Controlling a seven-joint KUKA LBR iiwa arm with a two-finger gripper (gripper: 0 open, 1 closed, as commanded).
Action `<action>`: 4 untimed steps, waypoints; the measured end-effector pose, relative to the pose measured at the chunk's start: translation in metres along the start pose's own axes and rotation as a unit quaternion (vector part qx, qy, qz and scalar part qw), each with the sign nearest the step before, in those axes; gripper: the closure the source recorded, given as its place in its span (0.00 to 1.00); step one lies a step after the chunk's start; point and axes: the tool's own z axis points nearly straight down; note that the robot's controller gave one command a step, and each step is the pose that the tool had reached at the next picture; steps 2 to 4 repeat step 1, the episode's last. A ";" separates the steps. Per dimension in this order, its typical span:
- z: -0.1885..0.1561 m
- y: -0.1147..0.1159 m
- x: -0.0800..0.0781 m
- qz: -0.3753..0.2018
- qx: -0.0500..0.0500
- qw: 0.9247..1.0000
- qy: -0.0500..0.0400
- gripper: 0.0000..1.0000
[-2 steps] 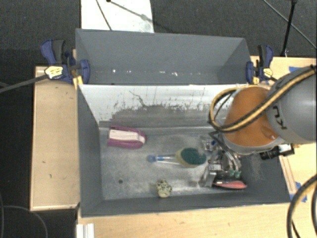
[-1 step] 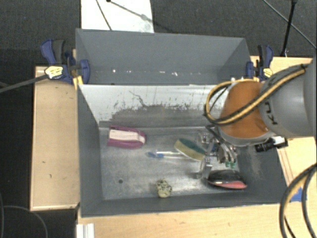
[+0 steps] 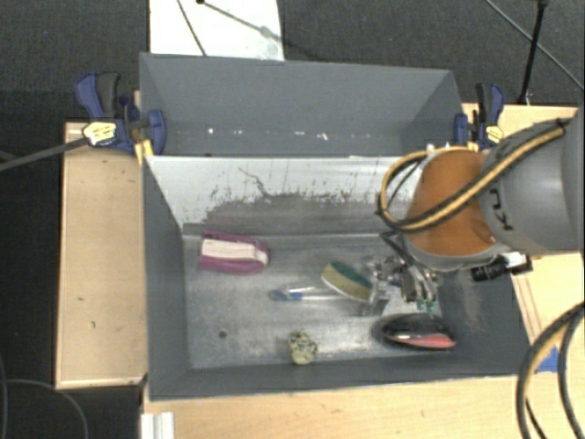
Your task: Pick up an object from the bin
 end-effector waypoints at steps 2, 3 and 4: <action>-0.156 -0.021 0.027 -0.026 0.000 1.000 -0.002 1.00; -0.156 -0.021 0.027 -0.026 0.000 1.000 -0.002 1.00; -0.156 -0.021 0.027 -0.026 0.000 1.000 -0.002 1.00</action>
Offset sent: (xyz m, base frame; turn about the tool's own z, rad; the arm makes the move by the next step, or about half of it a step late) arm -0.0320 -0.0163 0.1515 -0.0549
